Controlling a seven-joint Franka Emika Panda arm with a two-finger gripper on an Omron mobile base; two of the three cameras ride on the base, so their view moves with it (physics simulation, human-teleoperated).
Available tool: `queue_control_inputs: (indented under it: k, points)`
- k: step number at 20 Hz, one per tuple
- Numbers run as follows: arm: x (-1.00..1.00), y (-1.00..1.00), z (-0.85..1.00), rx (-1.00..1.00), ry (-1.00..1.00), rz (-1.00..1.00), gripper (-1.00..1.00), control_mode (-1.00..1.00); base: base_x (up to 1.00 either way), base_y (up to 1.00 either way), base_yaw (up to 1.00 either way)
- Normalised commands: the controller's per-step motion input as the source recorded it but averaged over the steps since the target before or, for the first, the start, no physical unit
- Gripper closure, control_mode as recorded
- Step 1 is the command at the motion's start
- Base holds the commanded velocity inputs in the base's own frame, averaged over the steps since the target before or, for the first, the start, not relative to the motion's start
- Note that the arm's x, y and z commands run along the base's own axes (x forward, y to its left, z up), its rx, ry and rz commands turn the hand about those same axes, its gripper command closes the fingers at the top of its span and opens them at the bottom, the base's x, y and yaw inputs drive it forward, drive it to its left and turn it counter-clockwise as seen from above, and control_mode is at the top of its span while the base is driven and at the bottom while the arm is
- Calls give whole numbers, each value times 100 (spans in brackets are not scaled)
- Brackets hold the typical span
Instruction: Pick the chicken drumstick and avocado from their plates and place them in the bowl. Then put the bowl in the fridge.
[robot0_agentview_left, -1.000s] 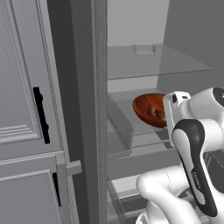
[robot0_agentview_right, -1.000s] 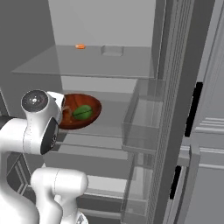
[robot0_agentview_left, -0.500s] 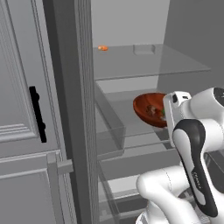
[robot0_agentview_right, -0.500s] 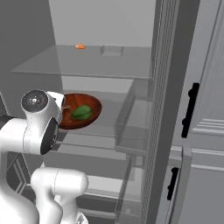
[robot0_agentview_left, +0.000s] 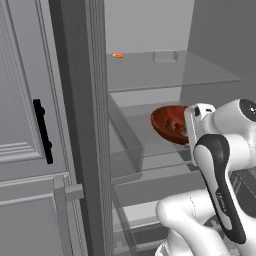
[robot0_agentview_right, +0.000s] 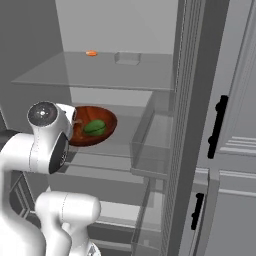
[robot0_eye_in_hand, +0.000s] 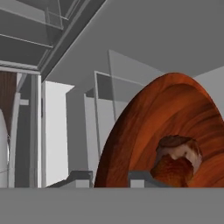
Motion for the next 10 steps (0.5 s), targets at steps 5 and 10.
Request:
queue_control_inputs:
  k: [5, 10]
  points:
    - [48, 0, -32, 0, -3, 0, 100, -100, 0, 0, 0]
    - [60, 0, -49, 0, 0, 0, 100, -100, 0, 0, 0]
